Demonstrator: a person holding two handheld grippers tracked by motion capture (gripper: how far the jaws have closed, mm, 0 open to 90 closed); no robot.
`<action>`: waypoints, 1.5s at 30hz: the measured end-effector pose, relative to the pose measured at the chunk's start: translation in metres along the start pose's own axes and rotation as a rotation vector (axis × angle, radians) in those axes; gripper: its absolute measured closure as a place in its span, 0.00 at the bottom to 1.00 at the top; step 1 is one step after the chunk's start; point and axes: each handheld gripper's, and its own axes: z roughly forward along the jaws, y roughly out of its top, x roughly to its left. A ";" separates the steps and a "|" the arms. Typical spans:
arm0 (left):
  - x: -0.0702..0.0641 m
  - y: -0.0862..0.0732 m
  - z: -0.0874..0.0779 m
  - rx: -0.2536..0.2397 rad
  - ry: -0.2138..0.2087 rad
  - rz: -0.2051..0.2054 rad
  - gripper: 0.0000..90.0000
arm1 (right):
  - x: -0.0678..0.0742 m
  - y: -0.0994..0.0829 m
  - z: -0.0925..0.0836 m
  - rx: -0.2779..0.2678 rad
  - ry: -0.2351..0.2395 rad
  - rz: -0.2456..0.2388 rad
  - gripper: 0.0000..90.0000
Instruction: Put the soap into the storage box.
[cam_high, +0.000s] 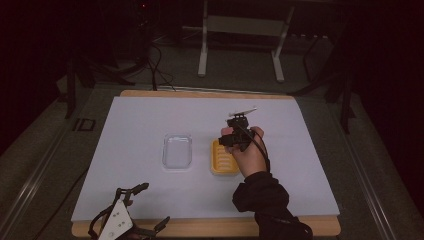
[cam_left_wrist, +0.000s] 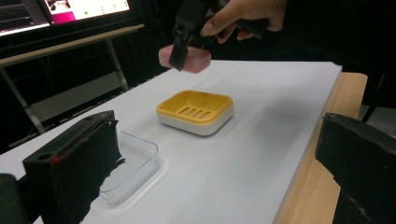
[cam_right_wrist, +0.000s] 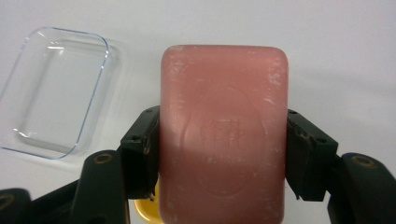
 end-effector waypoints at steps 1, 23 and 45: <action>0.000 0.000 0.000 0.000 0.000 0.001 0.01 | 0.002 -0.002 0.003 -0.003 -0.003 0.005 0.42; -0.001 0.000 0.000 -0.001 -0.008 0.006 0.01 | 0.012 -0.030 0.050 0.022 0.002 0.113 0.42; -0.001 0.000 0.000 0.001 -0.014 0.004 0.01 | 0.012 -0.041 0.072 0.068 -0.013 0.111 0.40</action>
